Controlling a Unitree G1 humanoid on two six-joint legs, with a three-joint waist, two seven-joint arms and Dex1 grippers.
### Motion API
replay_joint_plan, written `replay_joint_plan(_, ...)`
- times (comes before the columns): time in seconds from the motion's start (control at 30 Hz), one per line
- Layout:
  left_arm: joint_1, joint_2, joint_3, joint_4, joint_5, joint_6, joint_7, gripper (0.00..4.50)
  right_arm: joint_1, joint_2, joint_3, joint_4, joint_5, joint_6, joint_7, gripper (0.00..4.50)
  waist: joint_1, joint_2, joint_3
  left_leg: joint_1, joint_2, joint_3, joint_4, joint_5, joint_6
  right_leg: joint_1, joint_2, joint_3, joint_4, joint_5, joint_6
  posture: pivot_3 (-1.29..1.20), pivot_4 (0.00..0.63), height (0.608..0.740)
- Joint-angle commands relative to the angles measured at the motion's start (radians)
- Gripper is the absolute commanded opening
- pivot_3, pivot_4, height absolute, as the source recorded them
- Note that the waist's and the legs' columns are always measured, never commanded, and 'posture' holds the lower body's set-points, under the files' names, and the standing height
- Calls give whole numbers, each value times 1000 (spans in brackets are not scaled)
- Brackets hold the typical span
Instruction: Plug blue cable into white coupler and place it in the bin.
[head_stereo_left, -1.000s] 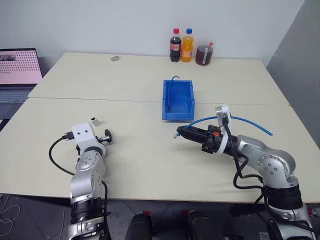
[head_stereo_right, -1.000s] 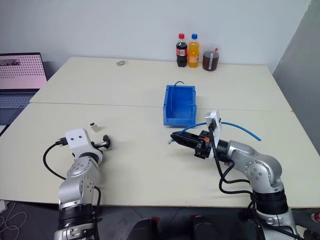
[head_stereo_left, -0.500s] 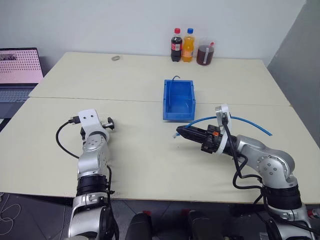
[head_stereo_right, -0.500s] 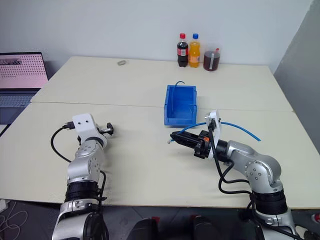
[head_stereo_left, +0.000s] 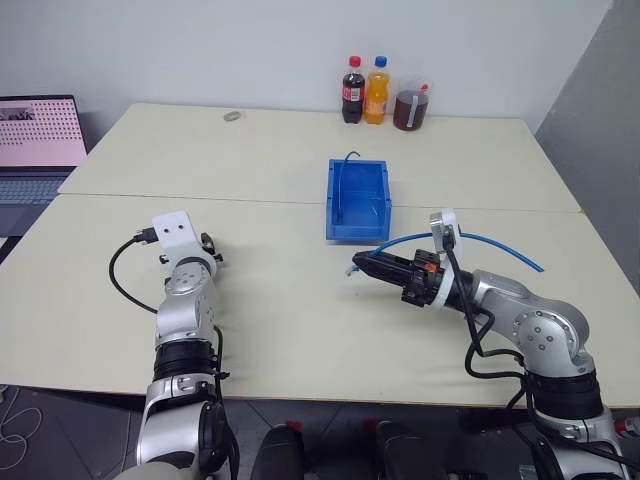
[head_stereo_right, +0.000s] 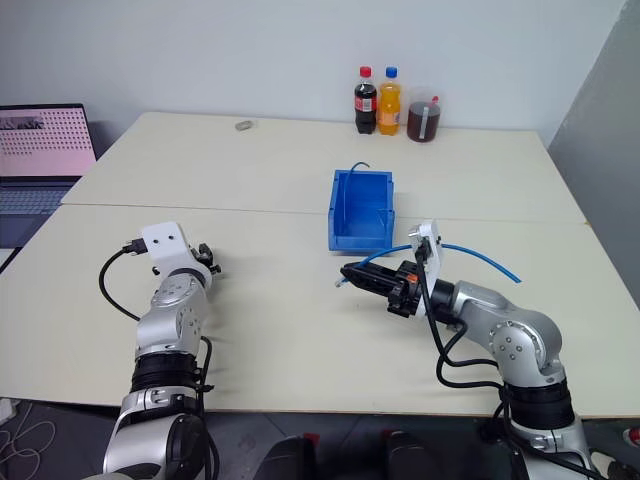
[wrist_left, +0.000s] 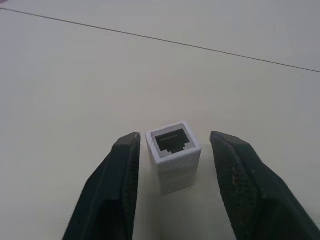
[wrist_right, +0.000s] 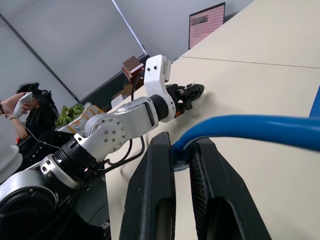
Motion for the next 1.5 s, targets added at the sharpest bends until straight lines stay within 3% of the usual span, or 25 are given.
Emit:
replay_joint_plan(0.03, -25, 20, 6, -6, 6, -11, 5, 1220, -5, 1, -5, -36, 6, -12, 5, 117, 0, 0, 0, 0, 0, 0, 0, 0, 0, 0, 0, 0, 0, 0, 0, 0, 150, 740)
replay_joint_plan(0.1, -21, 21, 6, -7, 6, -5, 8, 849, -5, 1, -4, -37, 6, -13, 4, 116, 0, 0, 0, 0, 0, 0, 0, 0, 0, 0, 0, 0, 0, 0, 0, 0, 150, 740)
replay_joint_plan(0.63, 22, 7, -2, -31, -27, -13, -60, 819, -6, 8, 7, -36, 0, -21, 3, 114, 0, 0, 0, 0, 0, 0, 0, 0, 0, 0, 0, 0, 0, 0, 0, 0, 150, 740)
replay_joint_plan(0.7, 26, 11, -3, -33, -28, -32, -77, 1520, -6, 9, 7, -36, 1, -22, 2, 113, 0, 0, 0, 0, 0, 0, 0, 0, 0, 0, 0, 0, 0, 0, 0, 0, 150, 740)
replay_joint_plan(0.73, 27, 15, -3, -30, -27, -35, -83, 1577, -6, 9, 7, -36, 1, -22, 2, 113, 1, 0, 0, 0, 0, 0, 0, 0, 0, 0, 0, 0, 0, 0, 0, 0, 150, 740)
replay_joint_plan(1.03, 41, 37, -31, -23, 7, -36, -109, 3460, -1, 9, 7, -43, 3, -22, -1, 113, 0, 0, 0, 0, 0, 0, 0, 0, 0, 0, 0, 0, 0, 0, 0, 0, 150, 740)
replay_joint_plan(1.5, 29, 118, -57, 100, 19, -96, -219, 3465, -4, 28, 18, -44, -5, -23, -11, 113, 0, 0, 0, 0, 0, 0, 0, 0, 0, 0, 0, 0, 0, 0, 0, 0, 150, 740)
